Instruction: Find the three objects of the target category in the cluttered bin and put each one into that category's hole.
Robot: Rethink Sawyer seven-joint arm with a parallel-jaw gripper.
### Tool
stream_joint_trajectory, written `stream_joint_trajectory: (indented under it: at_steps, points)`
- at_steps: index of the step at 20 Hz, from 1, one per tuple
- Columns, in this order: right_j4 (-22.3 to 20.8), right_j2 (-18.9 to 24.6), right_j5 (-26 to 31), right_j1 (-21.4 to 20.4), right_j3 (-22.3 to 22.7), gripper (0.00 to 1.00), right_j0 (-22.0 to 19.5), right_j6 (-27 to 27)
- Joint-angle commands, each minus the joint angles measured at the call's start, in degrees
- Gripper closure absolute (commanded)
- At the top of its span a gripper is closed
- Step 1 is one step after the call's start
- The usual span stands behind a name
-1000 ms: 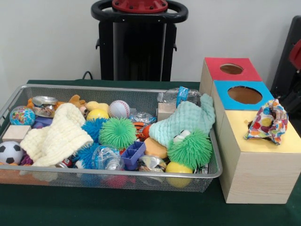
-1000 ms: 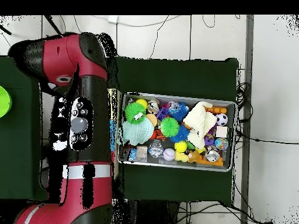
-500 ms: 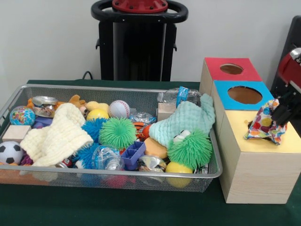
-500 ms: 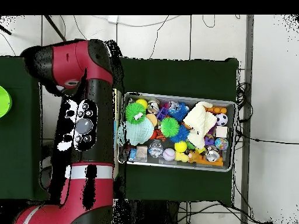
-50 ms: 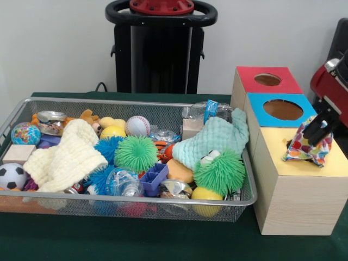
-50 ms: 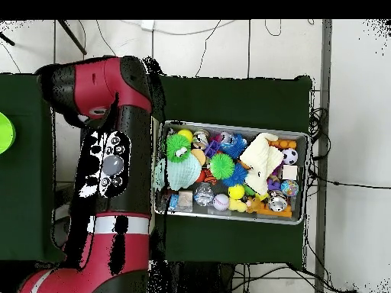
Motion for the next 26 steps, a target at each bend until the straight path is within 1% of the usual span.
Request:
stream_joint_trajectory:
  at_steps: [1, 6, 10, 13, 17, 26]
  points:
    - [-1.50, 3.02, -4.61, -2.03, 9.16, 1.00, -0.29, 3.33]
    - [-1.55, 2.79, -3.63, -1.19, 7.77, 1.00, -0.28, 3.77]
    - [-1.39, 2.98, -3.41, -0.86, 7.91, 1.00, 0.41, 4.72]
    - [-0.76, 3.57, -4.33, -0.84, 8.77, 1.00, 0.78, 5.78]
    - [0.09, 4.67, -6.99, -0.81, 11.07, 1.00, 1.26, 6.92]
    - [0.63, 6.29, -15.93, -0.73, 19.68, 1.00, 1.97, 6.27]
